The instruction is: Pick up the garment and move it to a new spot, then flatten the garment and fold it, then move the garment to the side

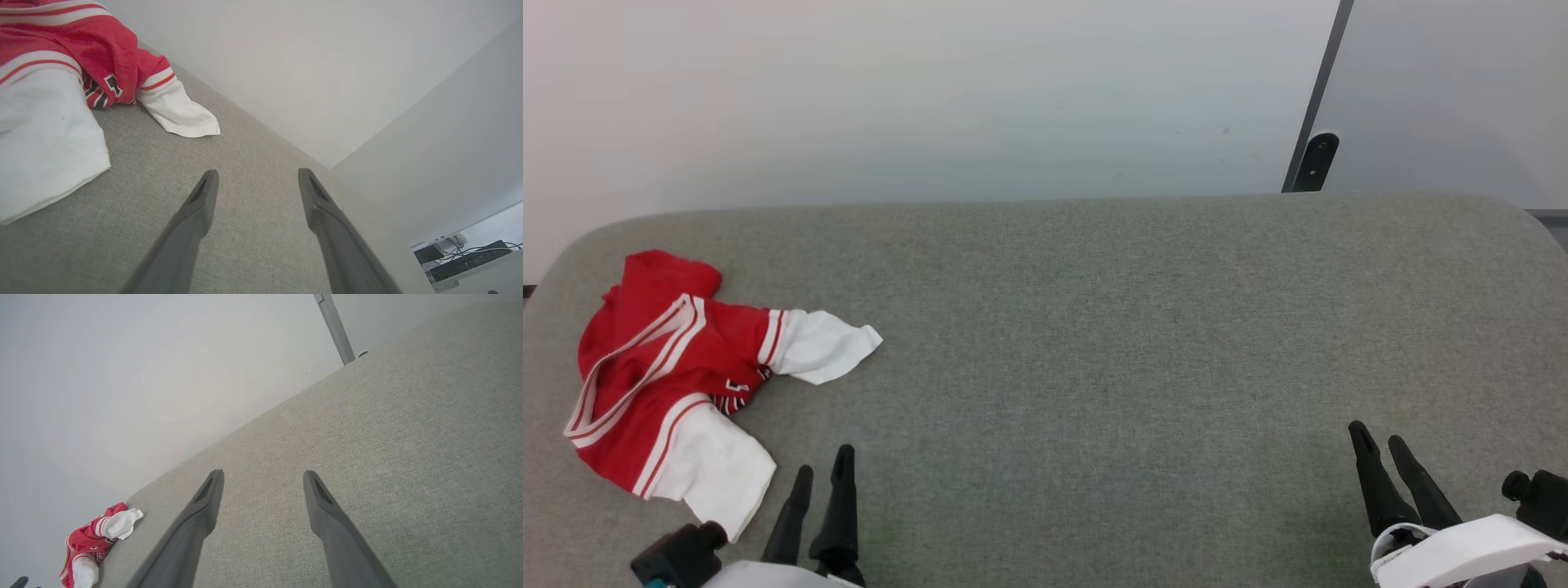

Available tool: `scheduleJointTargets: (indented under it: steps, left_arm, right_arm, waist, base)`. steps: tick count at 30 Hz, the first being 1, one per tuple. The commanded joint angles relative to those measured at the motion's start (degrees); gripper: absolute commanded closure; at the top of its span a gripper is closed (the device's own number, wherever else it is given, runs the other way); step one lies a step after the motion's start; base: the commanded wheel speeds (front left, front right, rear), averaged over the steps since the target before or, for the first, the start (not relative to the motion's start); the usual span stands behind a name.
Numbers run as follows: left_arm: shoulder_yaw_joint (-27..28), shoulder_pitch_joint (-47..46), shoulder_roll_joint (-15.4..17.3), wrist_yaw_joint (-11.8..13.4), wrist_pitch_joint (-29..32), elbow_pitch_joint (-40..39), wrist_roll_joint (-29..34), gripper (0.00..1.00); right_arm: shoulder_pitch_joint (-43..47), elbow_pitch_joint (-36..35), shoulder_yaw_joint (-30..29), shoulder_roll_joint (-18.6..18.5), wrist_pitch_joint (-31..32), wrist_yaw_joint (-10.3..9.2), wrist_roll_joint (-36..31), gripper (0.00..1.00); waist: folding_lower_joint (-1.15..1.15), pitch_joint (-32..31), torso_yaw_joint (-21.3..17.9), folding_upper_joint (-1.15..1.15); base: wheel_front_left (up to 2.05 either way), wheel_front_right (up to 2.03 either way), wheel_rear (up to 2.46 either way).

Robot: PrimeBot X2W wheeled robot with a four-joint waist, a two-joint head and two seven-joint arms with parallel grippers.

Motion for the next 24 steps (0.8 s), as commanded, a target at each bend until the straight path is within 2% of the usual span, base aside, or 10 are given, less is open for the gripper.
scheduleJointTargets:
  steps: [1, 10, 24]
  left_arm:
    - [0.0, 0.1, 0.5, -0.1, -0.6, -0.9, 2.7, 0.0]
    - [-0.8, 1.2, 0.9, 0.6, -2.1, -1.5, 11.1, 0.0]
    - [-1.6, 2.4, 1.5, 1.3, -4.2, -2.5, 20.3, 0.0]
  right_arm:
    - [0.1, -1.0, 0.4, -0.7, -0.5, -0.01, -2.6, 0.0]
    - [0.7, -1.9, 0.0, -0.4, -1.0, -0.01, -10.7, 0.0]
    - [1.8, -2.5, -0.2, 0.3, -2.4, -0.02, -20.6, 0.0]
  waist:
    - [0.0, 0.0, -0.1, 0.0]
    - [0.0, 0.0, 0.0, 0.0]
    - [0.0, -0.2, -0.1, 0.0]
  base:
    - [0.0, 0.0, 0.0]
    - [0.0, 0.0, 0.0]
    - [0.0, 0.0, 0.0]
